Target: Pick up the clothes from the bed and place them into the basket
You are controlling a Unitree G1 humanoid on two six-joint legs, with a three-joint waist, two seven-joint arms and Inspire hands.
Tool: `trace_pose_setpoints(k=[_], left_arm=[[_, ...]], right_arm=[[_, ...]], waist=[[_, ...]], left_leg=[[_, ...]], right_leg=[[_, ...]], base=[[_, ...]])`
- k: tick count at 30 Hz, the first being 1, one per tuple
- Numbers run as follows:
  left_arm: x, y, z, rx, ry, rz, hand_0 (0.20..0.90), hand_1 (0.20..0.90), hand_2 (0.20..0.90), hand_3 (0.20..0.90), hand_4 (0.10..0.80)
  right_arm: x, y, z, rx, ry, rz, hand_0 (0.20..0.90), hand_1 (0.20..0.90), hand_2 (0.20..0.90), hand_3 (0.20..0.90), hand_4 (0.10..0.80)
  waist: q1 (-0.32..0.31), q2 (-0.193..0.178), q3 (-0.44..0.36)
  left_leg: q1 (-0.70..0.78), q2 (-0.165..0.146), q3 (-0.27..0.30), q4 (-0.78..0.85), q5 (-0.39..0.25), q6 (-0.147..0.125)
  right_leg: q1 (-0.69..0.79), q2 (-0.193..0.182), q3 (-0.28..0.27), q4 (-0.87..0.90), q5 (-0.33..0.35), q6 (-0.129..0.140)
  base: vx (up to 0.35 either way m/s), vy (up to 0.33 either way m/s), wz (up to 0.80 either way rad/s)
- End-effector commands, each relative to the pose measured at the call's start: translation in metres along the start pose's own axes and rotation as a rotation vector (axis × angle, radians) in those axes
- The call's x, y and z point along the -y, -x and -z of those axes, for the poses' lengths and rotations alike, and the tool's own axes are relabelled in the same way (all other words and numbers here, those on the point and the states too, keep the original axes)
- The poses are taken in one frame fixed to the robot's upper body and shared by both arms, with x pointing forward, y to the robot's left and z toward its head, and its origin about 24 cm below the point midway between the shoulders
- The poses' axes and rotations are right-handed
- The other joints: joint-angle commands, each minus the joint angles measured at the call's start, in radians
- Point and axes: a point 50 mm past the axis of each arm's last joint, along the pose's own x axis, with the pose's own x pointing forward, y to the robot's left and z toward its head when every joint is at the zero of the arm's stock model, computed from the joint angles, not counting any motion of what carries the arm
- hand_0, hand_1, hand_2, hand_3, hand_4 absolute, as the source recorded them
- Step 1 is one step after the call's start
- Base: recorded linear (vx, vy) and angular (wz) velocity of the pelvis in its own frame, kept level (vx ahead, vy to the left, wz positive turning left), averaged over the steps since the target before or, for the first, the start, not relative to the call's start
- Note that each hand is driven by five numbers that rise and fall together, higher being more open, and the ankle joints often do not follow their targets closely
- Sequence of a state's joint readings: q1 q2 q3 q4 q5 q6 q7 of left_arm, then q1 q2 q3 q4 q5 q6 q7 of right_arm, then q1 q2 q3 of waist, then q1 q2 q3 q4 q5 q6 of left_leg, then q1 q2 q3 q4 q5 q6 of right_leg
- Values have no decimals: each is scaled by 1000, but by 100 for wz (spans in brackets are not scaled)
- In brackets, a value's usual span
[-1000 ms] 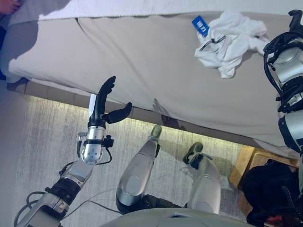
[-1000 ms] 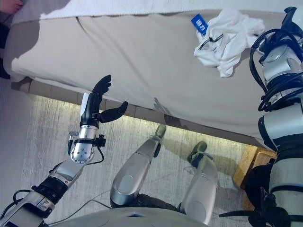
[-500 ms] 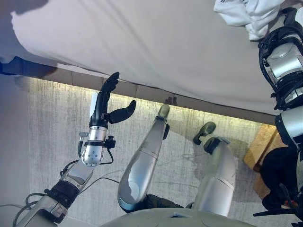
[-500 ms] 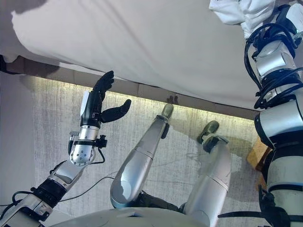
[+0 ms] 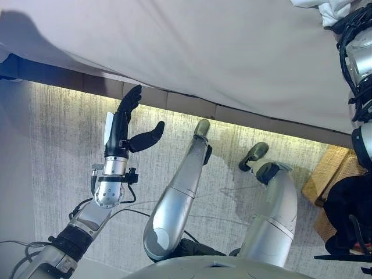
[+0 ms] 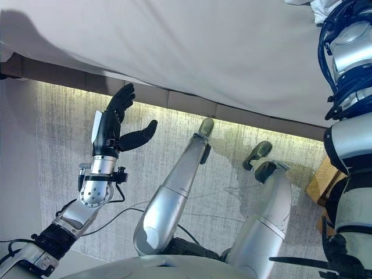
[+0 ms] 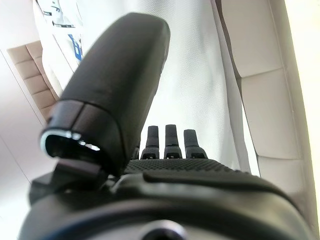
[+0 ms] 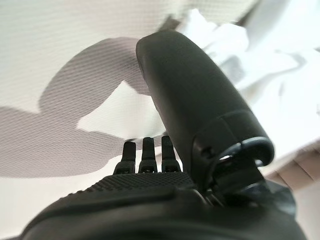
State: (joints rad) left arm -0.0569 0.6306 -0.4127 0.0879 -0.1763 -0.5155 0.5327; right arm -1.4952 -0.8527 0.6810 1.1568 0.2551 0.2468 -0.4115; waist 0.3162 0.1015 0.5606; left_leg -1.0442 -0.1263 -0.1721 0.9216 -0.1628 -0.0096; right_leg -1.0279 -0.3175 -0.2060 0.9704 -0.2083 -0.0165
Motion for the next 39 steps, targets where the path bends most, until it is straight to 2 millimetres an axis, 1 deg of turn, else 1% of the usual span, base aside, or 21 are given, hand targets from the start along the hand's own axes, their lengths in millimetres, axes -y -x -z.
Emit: trace_pose_setpoints(k=[1,5,8,11,14,18,19,20,24,28,35,39], left_arm=[[-18,-3,-34,189,78,-48,900,900,900,900,800],[-22,0,-32,182,74,-51,900,900,900,900,800],[-26,0,-32,181,70,-50,900,900,900,900,800],[-31,-1,-31,183,60,-44,900,900,900,900,800],[-32,-1,-32,191,53,-40,900,900,900,900,800],[-33,-1,-31,190,54,-44,900,900,900,900,800],[-33,-1,-31,189,56,-44,900,900,900,900,800],[-32,-1,-32,191,58,-44,900,900,900,900,800],[-30,1,-32,201,68,-40,900,900,900,900,800],[-28,1,-34,214,72,-39,900,900,900,900,800],[-29,-2,-36,230,75,-44,900,900,900,900,800],[-29,-5,-38,240,73,-43,900,900,900,900,800]], right_arm=[[46,11,-96,421,-243,86,900,900,900,900,800],[42,20,-111,522,-318,17,900,900,900,900,800],[39,25,-115,561,-389,-38,900,900,900,900,800],[35,24,-112,539,-403,-73,900,900,900,900,800],[35,21,-108,502,-391,-83,900,900,900,900,800],[31,10,-90,382,-314,-80,900,900,900,900,800],[32,8,-86,359,-282,-56,420,420,420,340,240],[33,6,-84,343,-256,-42,300,300,300,200,100],[37,0,-76,289,-183,-1,300,300,300,200,100],[38,-1,-75,271,-177,17,300,300,300,200,100],[36,-2,-68,251,-195,12,300,300,300,200,100],[34,-4,-60,232,-204,-3,300,300,300,200,100]], waist=[[37,48,-41],[39,34,-41],[39,23,-41],[44,10,-41],[51,10,-41],[62,20,-41],[65,24,-41],[67,28,-41],[75,38,-41],[76,37,-41],[70,28,-41],[62,15,-41]], left_leg=[[61,-24,48,-33,-71,92],[97,-23,40,-49,-69,88],[128,-16,36,-65,-70,87],[166,-13,31,-86,-68,83],[178,-14,26,-94,-64,82],[179,-21,23,-97,-58,81],[177,-22,22,-97,-56,82],[173,-24,21,-95,-55,83],[160,-27,16,-92,-51,85],[160,-26,16,-100,-48,86],[204,-14,24,-122,-53,87],[251,-8,31,-136,-60,84]], right_leg=[[96,67,-34,108,-147,-36],[133,65,-45,96,-144,-32],[165,63,-52,85,-143,-30],[210,64,-66,63,-139,-27],[223,59,-71,58,-140,-28],[225,52,-74,65,-142,-29],[223,51,-74,67,-143,-31],[219,51,-74,71,-145,-32],[202,50,-76,79,-144,-34],[203,54,-78,71,-143,-37],[245,59,-85,48,-141,-39],[296,61,-87,24,-137,-38]], base=[[56,-21,1],[54,-16,3],[51,-22,3],[49,-35,8],[26,-19,7],[8,-22,13],[-6,-21,13],[-11,-13,6],[-19,5,9],[-5,0,1],[0,0,0],[-3,-2,-3]])
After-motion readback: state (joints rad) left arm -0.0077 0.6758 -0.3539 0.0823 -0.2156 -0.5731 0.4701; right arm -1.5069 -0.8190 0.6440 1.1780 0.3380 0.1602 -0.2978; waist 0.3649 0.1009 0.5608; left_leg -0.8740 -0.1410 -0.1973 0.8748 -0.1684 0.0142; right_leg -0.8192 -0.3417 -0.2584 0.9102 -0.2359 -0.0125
